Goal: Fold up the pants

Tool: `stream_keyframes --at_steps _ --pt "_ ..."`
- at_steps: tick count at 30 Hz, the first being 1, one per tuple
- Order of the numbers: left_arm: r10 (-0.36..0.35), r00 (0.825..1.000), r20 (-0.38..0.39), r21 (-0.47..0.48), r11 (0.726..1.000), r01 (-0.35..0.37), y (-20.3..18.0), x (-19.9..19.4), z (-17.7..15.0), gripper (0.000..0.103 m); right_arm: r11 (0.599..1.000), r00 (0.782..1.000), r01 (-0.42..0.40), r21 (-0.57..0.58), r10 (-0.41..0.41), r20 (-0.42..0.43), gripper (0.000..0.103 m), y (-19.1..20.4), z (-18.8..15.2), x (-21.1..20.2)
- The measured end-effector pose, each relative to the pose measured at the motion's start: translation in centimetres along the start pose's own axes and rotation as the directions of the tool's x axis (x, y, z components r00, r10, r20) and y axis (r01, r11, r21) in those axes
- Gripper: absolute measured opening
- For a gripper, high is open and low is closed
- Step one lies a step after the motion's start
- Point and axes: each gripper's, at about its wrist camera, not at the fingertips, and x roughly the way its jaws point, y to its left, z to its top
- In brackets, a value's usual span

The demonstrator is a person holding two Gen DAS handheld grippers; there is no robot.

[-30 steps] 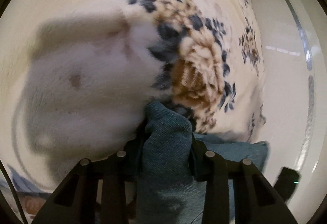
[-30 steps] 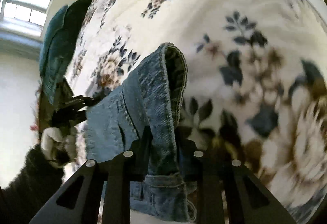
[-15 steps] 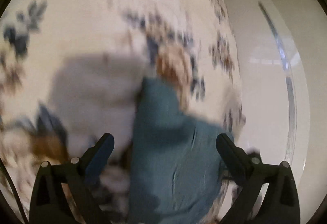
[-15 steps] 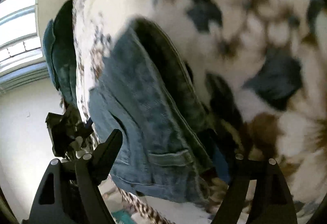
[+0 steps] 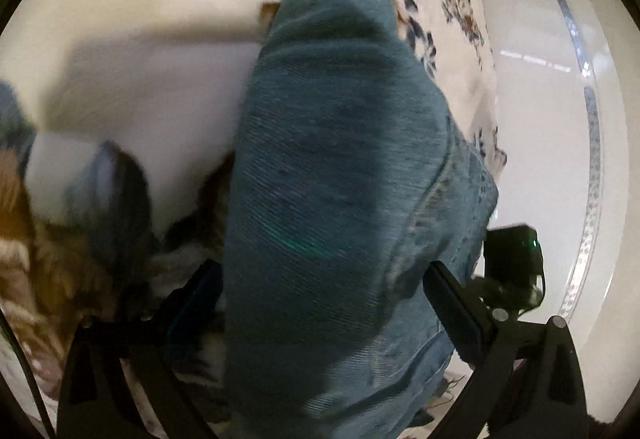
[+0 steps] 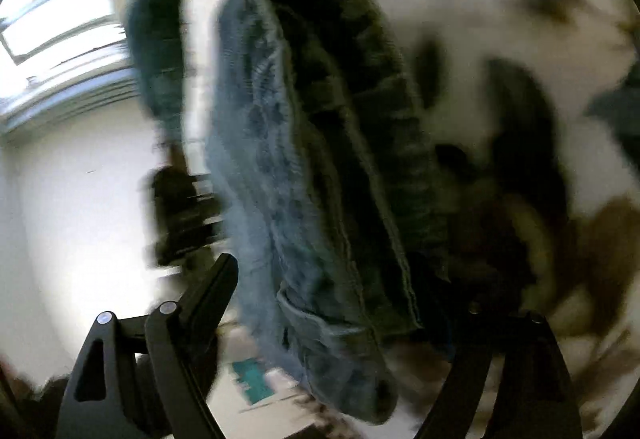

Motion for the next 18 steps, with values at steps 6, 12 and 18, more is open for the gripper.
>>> stream_keyframes --at_steps 6,12,18 --pt "0.017 1.000 0.014 0.072 0.997 -0.018 -2.2 0.0 0.5 0.089 0.994 0.996 0.088 -0.056 -0.090 -0.025 0.098 2.2 -0.1 1.9" --pt "0.069 0.996 0.056 0.133 0.988 -0.076 -4.9 -0.9 -0.1 0.063 0.989 0.996 0.090 -0.120 -0.087 0.031 0.061 4.4 -1.8 1.5" --pt "0.073 0.994 0.075 0.123 0.989 -0.082 -5.5 -2.0 -0.9 0.056 0.986 0.992 0.104 -0.128 -0.094 0.085 0.046 6.0 -3.8 1.9"
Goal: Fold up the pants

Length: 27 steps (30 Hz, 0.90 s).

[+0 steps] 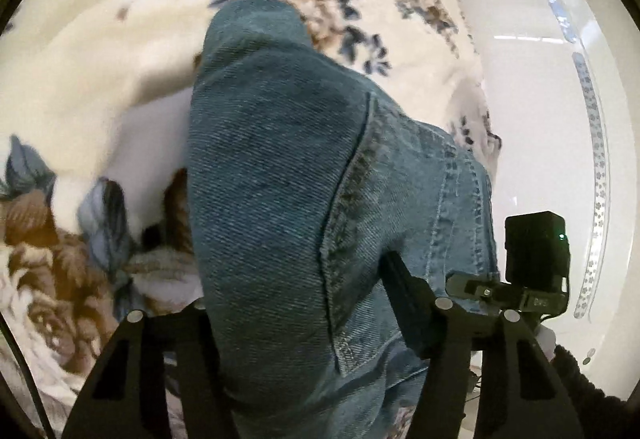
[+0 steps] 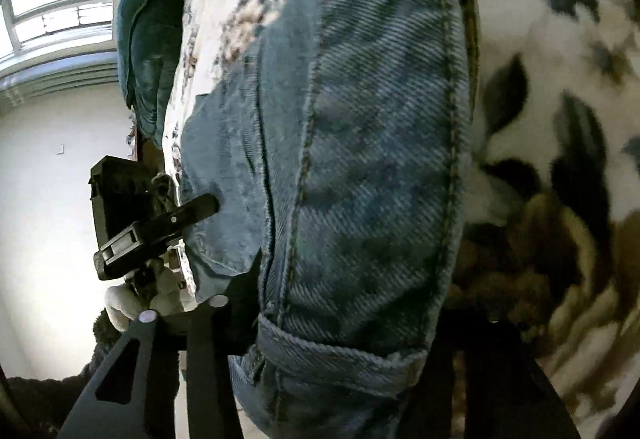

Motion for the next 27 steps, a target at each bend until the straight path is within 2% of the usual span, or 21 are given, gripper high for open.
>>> stream_keyframes --at_steps 4,8,12,16,21,27 --pt "-0.004 1.000 0.024 0.032 0.999 0.003 -1.9 -1.9 -0.4 0.056 0.999 0.999 -0.029 -0.035 0.030 0.028 0.044 2.3 -0.6 -3.2" --pt "-0.016 0.999 0.048 0.037 0.999 0.015 -3.1 -4.8 -1.1 0.056 0.998 0.998 -0.038 -0.056 0.040 0.038 0.044 4.8 -1.1 -4.6" --pt "-0.032 0.995 0.093 0.040 0.999 0.029 -3.9 -9.2 -1.6 0.056 0.995 0.998 -0.040 -0.092 0.043 0.037 0.044 8.3 -1.6 -5.7" --pt "-0.041 0.987 0.157 0.018 0.999 0.039 -2.6 -14.7 -2.5 0.056 0.988 0.998 -0.040 -0.152 0.046 0.032 0.044 13.2 -2.0 -5.9" --pt "-0.030 0.968 0.251 -0.048 0.998 0.044 3.1 -23.5 -4.5 0.056 0.967 0.999 -0.049 -0.250 0.049 -0.003 0.044 21.8 -2.8 -2.2" --pt "0.032 0.947 0.318 -0.132 0.991 0.011 14.1 -35.0 -6.2 0.056 0.946 0.995 -0.096 -0.309 0.079 -0.066 0.044 33.1 -3.8 8.5"
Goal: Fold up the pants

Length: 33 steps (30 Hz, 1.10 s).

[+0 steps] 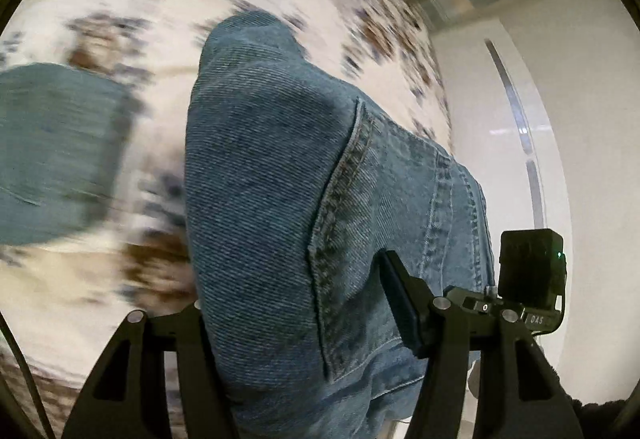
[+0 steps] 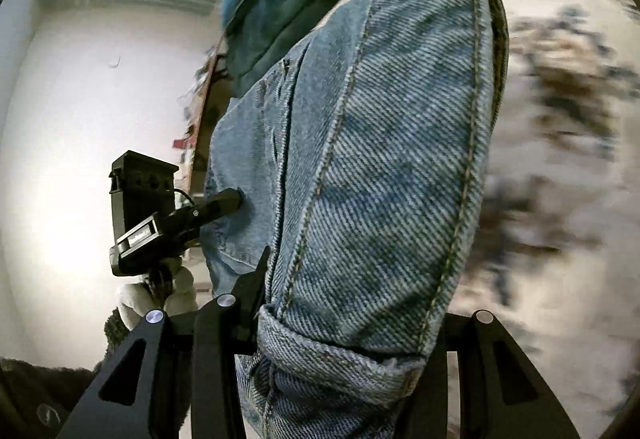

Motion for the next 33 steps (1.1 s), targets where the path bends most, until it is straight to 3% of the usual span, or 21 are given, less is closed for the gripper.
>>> stream_keyframes --at_steps 7,10,15,19,21,23,25,27,28,29,30,32,33 --pt "0.118 0.989 0.088 -0.012 0.993 -0.117 13.1 -10.7 6.4 0.056 0.994 0.994 -0.103 -0.020 0.103 -0.031 0.044 9.3 4.1 17.0" --pt "0.148 0.983 0.111 -0.016 0.989 -0.147 18.0 -12.6 8.4 0.056 0.990 0.990 -0.137 -0.020 0.136 -0.044 0.044 11.7 6.0 23.7" --pt "0.142 0.987 0.072 -0.041 0.989 -0.139 26.8 -10.0 10.3 0.056 0.994 0.991 -0.111 -0.022 0.109 -0.074 0.044 11.9 8.3 33.1" --pt "0.155 0.988 -0.013 -0.087 0.984 -0.156 34.4 -6.0 9.5 0.059 1.000 0.991 0.011 -0.016 -0.013 -0.134 0.044 8.5 8.9 39.1" --pt "0.116 0.993 -0.009 -0.117 0.986 -0.116 36.2 -4.8 9.0 0.065 0.998 0.987 0.050 -0.030 -0.054 -0.153 0.044 7.1 8.9 40.4" --pt "0.089 0.996 0.013 -0.135 0.987 -0.086 37.1 -4.4 8.3 0.079 0.997 0.984 0.068 -0.041 -0.074 -0.159 0.044 6.7 9.3 40.9" --pt "0.081 0.997 0.018 -0.163 0.984 -0.077 37.3 -4.4 7.7 0.081 0.997 0.983 0.073 -0.037 -0.078 -0.168 0.046 6.4 9.5 40.5" --pt "0.122 0.992 0.021 -0.187 0.975 -0.116 36.3 -5.2 7.3 0.081 0.995 0.977 0.094 -0.017 -0.096 -0.192 0.053 7.6 8.7 41.3" --pt "0.164 0.986 0.025 -0.189 0.970 -0.156 35.6 -5.9 7.3 0.081 0.994 0.973 0.109 -0.009 -0.109 -0.206 0.062 7.6 8.0 40.5" --pt "0.238 0.971 0.031 -0.176 0.957 -0.229 34.3 -6.8 7.0 0.080 0.989 0.966 0.145 -0.008 -0.143 -0.215 0.086 8.1 8.1 40.1" --pt "0.296 0.954 0.052 -0.166 0.944 -0.284 33.2 -7.7 6.8 0.080 0.980 0.958 0.200 -0.019 -0.200 -0.207 0.095 9.2 8.2 39.5" --pt "0.408 0.905 0.123 -0.130 0.910 -0.393 30.1 -9.9 5.6 0.081 0.959 0.946 0.275 -0.067 -0.282 -0.158 0.096 11.5 7.9 37.1" --pt "0.449 0.883 0.138 -0.113 0.893 -0.436 28.7 -10.5 4.9 0.084 0.934 0.927 0.342 -0.099 -0.353 -0.129 0.096 12.5 7.5 35.8"
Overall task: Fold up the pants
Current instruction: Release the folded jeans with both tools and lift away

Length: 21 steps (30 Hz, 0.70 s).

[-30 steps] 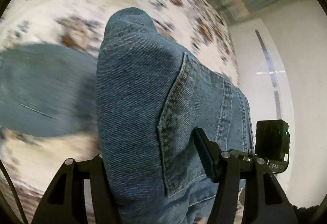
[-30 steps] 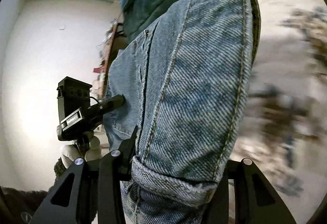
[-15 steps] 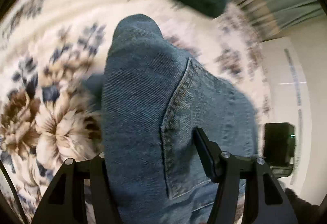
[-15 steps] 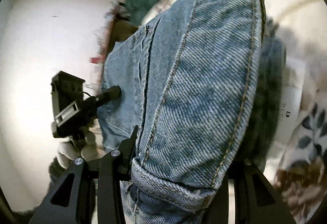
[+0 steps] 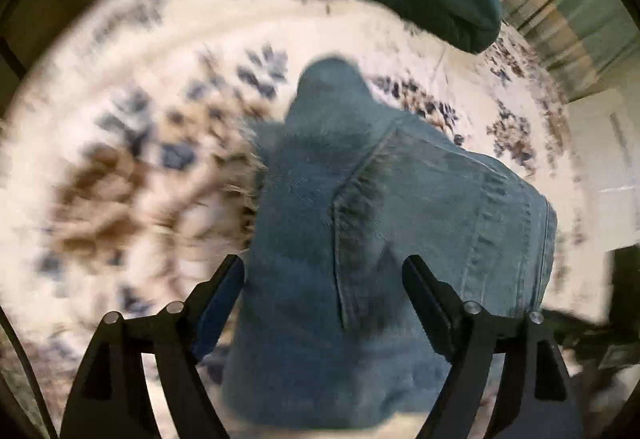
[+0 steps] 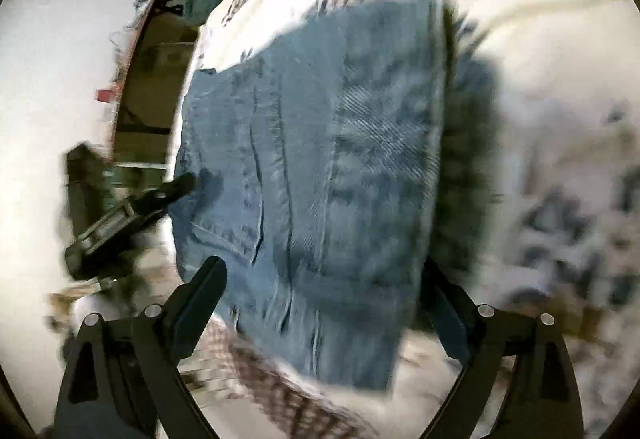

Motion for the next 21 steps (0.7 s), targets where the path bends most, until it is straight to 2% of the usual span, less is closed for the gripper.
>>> stream_keyframes --at_steps 1,2,5,7,8,12,16,19,21 --pt "0.037 0.999 0.013 0.019 0.999 -0.037 -0.7 -1.1 -0.5 0.094 0.996 0.996 0.086 -0.020 -0.086 0.028 0.096 1.0 -0.4 -1.5" --pt "0.085 0.996 0.025 0.039 0.996 -0.086 -1.8 -3.0 -1.5 0.101 0.981 0.980 0.188 -0.050 -0.184 0.073 0.096 1.9 -1.3 -3.6" --pt "0.098 0.994 0.049 0.042 0.994 -0.100 -3.7 -6.5 -3.3 0.101 0.928 0.926 0.361 -0.090 -0.345 0.152 0.096 4.5 -3.2 -8.2" --pt "0.105 0.992 0.068 0.033 0.994 -0.107 -5.1 -9.8 -4.5 0.101 0.893 0.889 0.436 -0.109 -0.410 0.203 0.096 6.3 -5.7 -11.7" --pt "0.106 0.991 0.081 0.028 0.994 -0.109 -6.2 -11.6 -5.3 0.101 0.870 0.863 0.480 -0.112 -0.446 0.236 0.096 7.2 -6.9 -13.8" --pt "0.106 0.983 0.152 0.029 0.993 -0.111 -10.3 -17.8 -7.7 0.101 0.846 0.824 0.524 -0.102 -0.473 0.313 0.096 9.6 -11.1 -21.8" --pt "0.119 0.963 0.240 0.016 0.992 -0.126 -14.1 -24.5 -10.9 0.101 0.848 0.816 0.517 -0.118 -0.447 0.366 0.096 11.9 -15.8 -30.5" --pt "0.156 0.936 0.314 0.006 0.986 -0.166 -17.4 -29.9 -14.1 0.101 0.849 0.820 0.507 -0.146 -0.424 0.384 0.096 13.0 -19.0 -34.8" --pt "0.168 0.922 0.349 -0.005 0.984 -0.177 -19.1 -32.5 -15.8 0.101 0.839 0.811 0.516 -0.171 -0.415 0.411 0.096 14.0 -21.7 -38.1"
